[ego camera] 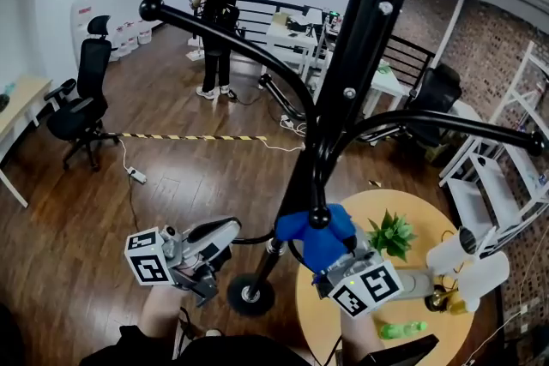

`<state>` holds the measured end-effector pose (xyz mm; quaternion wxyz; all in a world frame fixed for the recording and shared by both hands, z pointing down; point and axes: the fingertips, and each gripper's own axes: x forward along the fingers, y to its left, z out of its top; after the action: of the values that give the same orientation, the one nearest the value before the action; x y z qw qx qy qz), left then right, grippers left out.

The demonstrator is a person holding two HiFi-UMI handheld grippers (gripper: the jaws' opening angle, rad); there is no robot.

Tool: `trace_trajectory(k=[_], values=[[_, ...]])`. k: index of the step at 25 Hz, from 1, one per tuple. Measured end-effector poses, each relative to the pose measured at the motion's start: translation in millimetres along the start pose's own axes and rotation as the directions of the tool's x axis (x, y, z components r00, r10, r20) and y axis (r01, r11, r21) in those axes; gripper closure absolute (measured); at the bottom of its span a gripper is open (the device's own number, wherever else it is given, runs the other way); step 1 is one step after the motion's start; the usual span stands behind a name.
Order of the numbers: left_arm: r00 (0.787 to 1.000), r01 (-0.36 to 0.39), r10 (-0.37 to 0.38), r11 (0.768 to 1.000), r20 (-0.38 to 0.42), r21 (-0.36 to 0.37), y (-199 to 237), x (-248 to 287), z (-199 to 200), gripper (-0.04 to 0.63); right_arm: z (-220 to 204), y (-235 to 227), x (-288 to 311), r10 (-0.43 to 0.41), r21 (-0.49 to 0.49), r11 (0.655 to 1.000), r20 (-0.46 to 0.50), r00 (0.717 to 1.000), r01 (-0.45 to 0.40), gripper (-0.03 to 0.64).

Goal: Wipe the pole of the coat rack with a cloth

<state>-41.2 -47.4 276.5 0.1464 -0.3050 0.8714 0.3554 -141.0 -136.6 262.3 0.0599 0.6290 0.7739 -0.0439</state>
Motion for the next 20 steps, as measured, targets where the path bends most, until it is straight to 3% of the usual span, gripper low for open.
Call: trace_trajectory(k=[4,6,10,20], values=[[1.000,0.007,-0.007,1.000,0.003,0.011,-2.1,0.7,0.2,0.592,85.8,13.7,8.1,0.079,-0.043,0.997,0.211,0.974,-0.071,0.594],[1.000,0.005,-0.005,1.000,0.009,0.019,-3.0,-1.1,3.2,0.592,121.5,14.8,11.5,0.083,-0.075,0.995,0.282,0.956,-0.064,0.594],[1.000,-0.002,0.001,0.999,0.028,0.035,-5.6,-6.0,9.1,0.592,178.7,9.4,13.4,0.048,-0.156,0.988,0.371,0.927,0.011,0.594],[0.999,0.034,-0.035,0.998,0.026,0.051,-12.4,5.1,10.2,0.592,256.6,3.5,-49.2,0.010,-0.140,0.987,0.555,0.832,0.081,0.594]])
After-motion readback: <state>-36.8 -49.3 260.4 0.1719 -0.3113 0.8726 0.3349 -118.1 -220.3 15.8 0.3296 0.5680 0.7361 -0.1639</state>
